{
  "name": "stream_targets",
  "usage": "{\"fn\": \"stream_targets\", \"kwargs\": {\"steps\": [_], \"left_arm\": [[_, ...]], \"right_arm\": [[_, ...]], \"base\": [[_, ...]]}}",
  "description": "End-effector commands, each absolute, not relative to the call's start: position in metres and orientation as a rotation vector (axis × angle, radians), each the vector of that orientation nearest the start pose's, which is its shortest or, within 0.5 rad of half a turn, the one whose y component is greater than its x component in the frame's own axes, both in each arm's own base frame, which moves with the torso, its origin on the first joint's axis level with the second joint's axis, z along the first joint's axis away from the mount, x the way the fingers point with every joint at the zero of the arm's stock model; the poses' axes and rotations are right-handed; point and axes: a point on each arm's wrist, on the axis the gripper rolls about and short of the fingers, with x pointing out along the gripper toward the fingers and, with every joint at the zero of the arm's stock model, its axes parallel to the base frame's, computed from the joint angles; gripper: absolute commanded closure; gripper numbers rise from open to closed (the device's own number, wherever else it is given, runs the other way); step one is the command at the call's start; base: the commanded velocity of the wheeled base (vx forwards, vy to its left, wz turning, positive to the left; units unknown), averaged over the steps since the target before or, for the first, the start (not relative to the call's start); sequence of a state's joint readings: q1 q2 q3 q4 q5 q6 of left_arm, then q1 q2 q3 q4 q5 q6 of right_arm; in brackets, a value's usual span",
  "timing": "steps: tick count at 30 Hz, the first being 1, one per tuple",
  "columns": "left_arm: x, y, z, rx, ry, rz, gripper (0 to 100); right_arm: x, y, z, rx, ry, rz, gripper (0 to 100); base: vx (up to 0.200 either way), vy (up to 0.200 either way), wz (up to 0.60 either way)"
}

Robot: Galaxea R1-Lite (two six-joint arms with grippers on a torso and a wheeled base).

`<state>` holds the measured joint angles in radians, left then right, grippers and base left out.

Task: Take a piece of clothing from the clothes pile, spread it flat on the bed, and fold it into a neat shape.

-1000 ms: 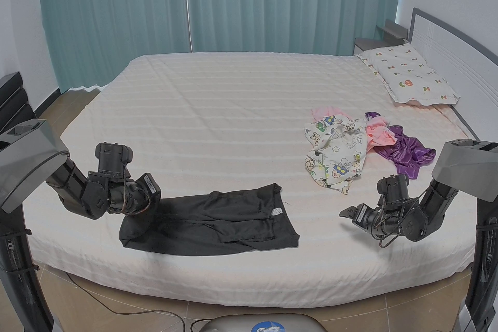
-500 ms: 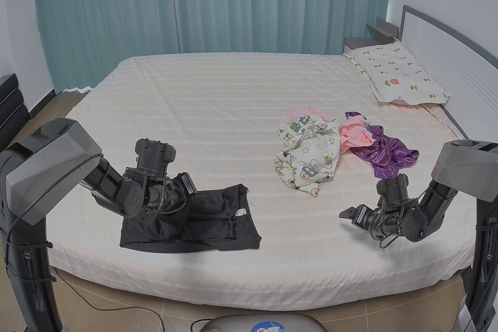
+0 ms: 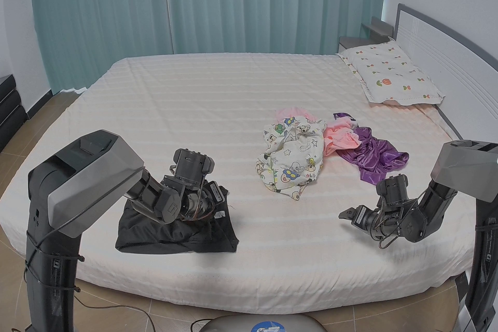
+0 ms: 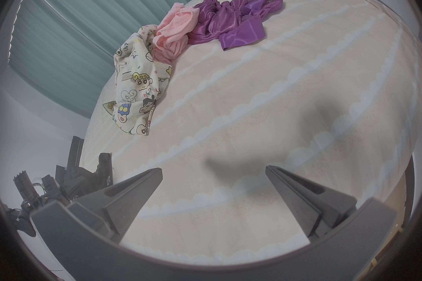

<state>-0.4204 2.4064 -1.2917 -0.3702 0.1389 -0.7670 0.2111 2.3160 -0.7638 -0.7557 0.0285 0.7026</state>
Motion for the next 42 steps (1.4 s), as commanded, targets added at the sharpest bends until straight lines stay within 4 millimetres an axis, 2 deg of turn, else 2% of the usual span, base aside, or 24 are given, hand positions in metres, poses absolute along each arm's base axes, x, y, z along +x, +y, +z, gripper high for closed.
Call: {"fn": "stream_targets", "kwargs": {"steps": [1,5,7,10,11,16,23,31,42], "left_arm": [[0.407,-0.181,0.005,-0.545,0.777,0.025,0],[0.406,-0.18,0.021,-0.644,0.755,0.043,0],[0.405,-0.176,0.04,-0.702,0.722,0.043,0],[0.404,-0.172,0.053,-0.738,0.704,0.037,0],[0.401,-0.163,0.062,-0.763,0.702,0.03,0],[0.388,-0.136,0.073,-0.796,0.725,0.028,0],[0.373,-0.108,0.077,-0.882,0.731,0.12,0],[0.373,-0.094,0.068,-0.925,0.74,0.182,0],[0.371,-0.061,0.059,-0.982,0.796,0.196,0]], "right_arm": [[0.346,0.075,-0.027,0.587,0.84,-0.061,0],[0.346,0.075,-0.028,0.587,0.842,-0.061,0],[0.345,0.076,-0.028,0.584,0.844,-0.059,0],[0.345,0.076,-0.027,0.585,0.843,-0.057,0],[0.344,0.076,-0.028,0.584,0.846,-0.058,0],[0.343,0.077,-0.028,0.581,0.849,-0.058,0],[0.343,0.077,-0.029,0.581,0.851,-0.058,0],[0.344,0.077,-0.03,0.58,0.852,-0.057,0],[0.344,0.079,-0.029,0.572,0.851,-0.048,0]], "base": [[0.0,0.0,0.0],[0.0,0.0,0.0],[0.0,0.0,0.0],[0.0,0.0,0.0],[0.0,0.0,0.0],[0.0,0.0,0.0],[0.0,0.0,0.0],[0.0,0.0,0.0],[0.0,0.2,0.0]]}}
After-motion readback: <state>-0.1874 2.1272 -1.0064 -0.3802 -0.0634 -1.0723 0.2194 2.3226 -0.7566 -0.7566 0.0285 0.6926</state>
